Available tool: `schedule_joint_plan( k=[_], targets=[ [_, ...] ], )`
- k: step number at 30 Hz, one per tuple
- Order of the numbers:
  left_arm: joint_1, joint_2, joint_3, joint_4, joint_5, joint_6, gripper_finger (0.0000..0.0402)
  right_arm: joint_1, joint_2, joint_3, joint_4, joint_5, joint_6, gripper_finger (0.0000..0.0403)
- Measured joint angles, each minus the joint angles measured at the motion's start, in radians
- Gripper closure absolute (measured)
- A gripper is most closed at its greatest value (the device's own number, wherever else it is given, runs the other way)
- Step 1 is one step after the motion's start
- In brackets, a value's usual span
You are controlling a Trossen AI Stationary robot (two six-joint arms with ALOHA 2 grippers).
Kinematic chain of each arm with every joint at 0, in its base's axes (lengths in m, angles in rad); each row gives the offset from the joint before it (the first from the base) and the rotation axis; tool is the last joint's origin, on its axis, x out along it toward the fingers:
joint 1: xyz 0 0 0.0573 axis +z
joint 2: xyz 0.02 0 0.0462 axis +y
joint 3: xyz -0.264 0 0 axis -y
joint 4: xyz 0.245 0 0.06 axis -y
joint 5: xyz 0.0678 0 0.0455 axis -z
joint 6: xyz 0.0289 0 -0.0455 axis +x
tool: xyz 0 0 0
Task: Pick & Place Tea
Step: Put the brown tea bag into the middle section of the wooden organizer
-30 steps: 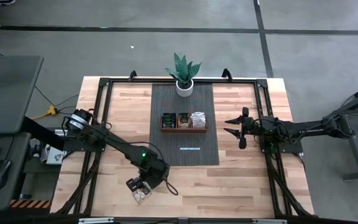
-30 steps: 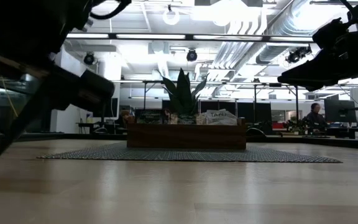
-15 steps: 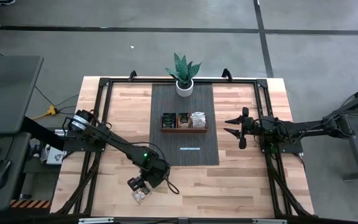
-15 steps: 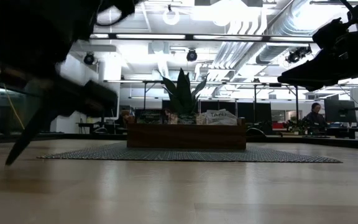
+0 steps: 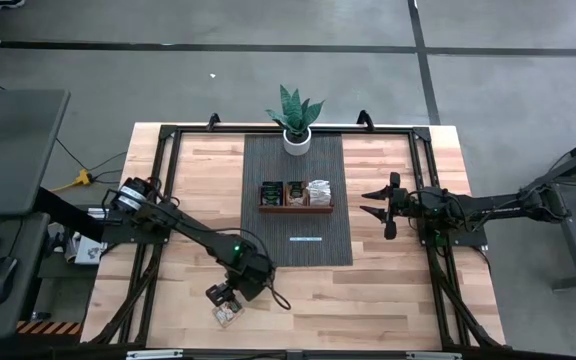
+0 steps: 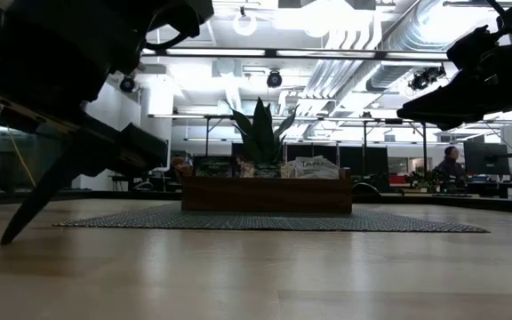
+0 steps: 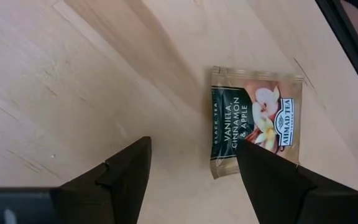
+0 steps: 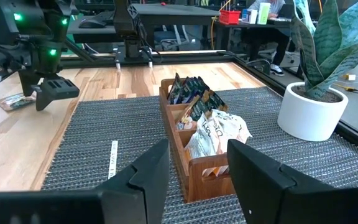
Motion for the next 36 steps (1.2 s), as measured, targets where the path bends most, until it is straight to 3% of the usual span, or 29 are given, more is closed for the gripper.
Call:
schedule_joint_plan(
  k=[17,36],
  targets=[
    [-0.012,0.008,-0.003,-0.030,0.083,-0.049,0.0165,0.000,0.000,0.000,0.000,0.000,0.000,0.0246],
    [-0.051,0.008,-0.003,-0.036,0.076,-0.108,0.0165,0.000,0.000,0.000,0.000,0.000,0.000,0.0245]
  ],
)
